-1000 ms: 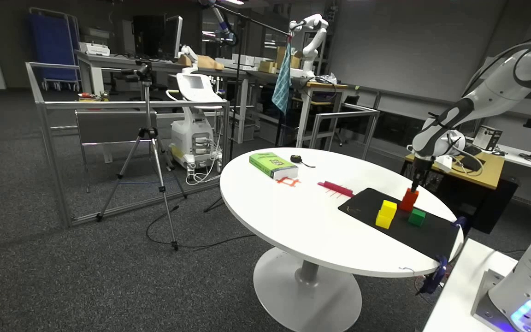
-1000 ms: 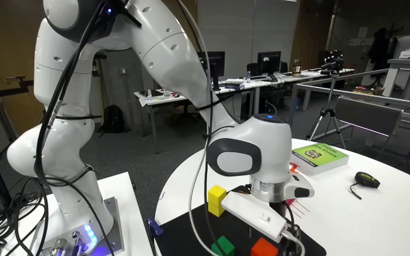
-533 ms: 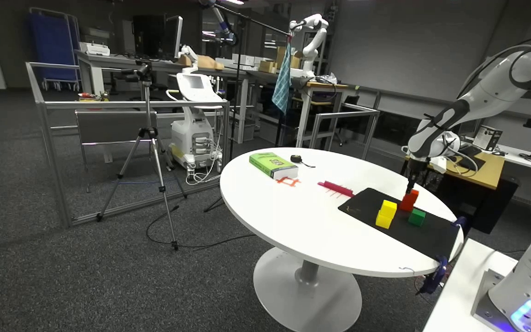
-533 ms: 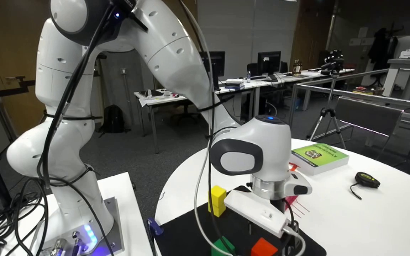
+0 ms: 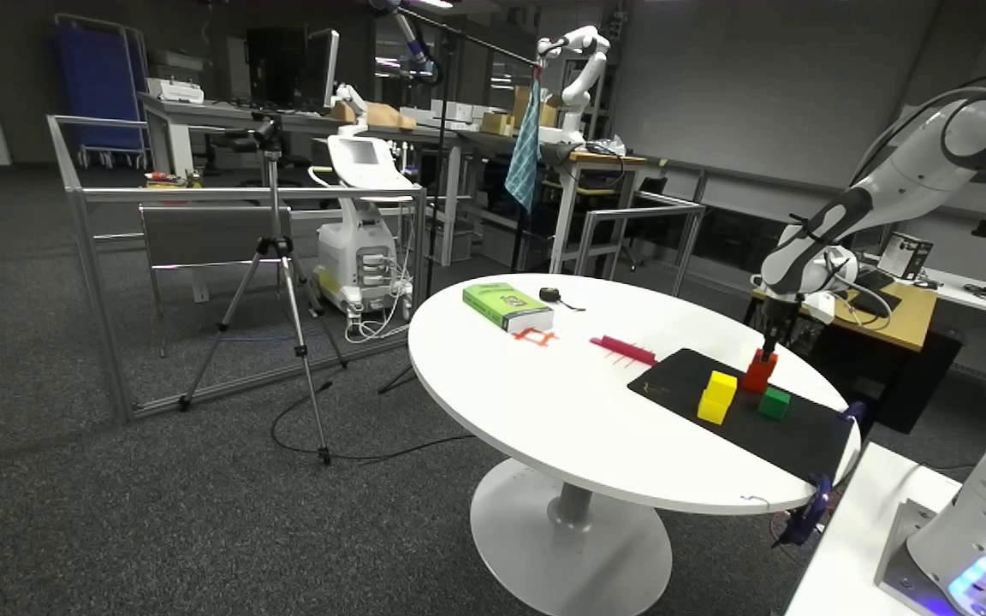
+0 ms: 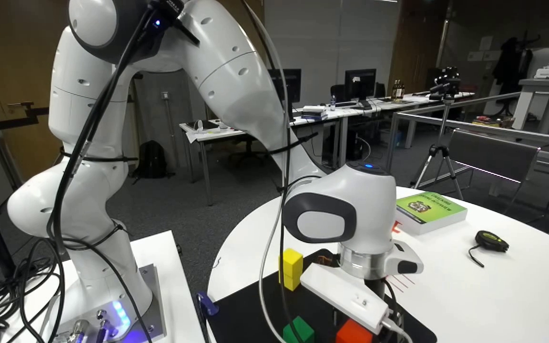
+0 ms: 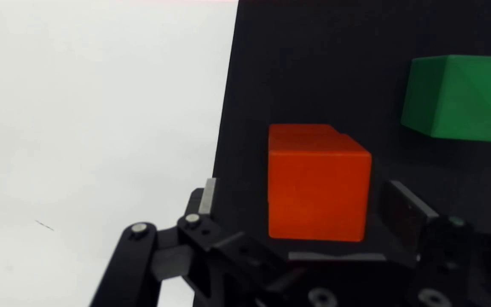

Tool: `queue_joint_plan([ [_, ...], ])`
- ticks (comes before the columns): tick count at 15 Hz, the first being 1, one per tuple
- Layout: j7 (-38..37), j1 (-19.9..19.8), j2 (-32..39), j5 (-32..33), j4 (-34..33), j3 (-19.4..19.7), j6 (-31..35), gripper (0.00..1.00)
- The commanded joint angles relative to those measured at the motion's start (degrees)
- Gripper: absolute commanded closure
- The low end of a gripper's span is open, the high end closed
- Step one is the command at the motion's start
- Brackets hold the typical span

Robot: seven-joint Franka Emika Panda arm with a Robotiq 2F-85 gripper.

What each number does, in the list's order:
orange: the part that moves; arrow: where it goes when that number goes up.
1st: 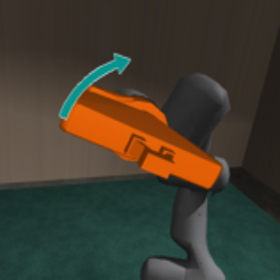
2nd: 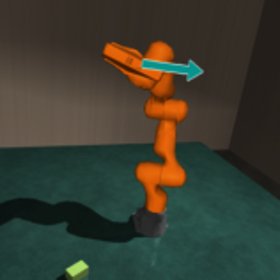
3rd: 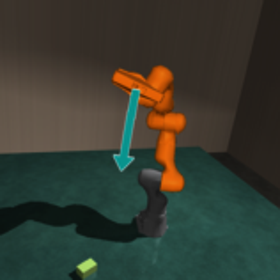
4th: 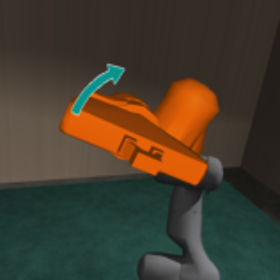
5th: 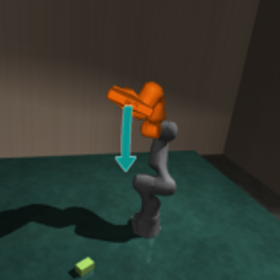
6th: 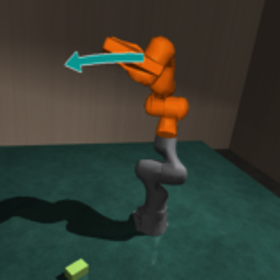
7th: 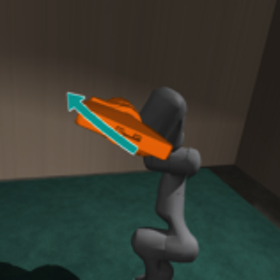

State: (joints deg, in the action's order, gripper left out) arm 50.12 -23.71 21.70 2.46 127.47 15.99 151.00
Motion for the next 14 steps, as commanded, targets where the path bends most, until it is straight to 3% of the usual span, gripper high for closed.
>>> queue_joint_plan([
  [1, -0.1, -1.0, -0.7, 2.8, -0.4, -0.3, -1.9, 0.25],
  [3, -0.3, -0.9, -0.8, 3.7, -0.3, -0.3, -2.0, 0.32],
  [8, -1.1, -0.3, -2.0, 4.5, 0.5, -0.5, -1.7, 0.69],
  [14, -3.8, 1.1, -7.7, 1.5, 3.4, -3.3, -3.8, 0.69],
])
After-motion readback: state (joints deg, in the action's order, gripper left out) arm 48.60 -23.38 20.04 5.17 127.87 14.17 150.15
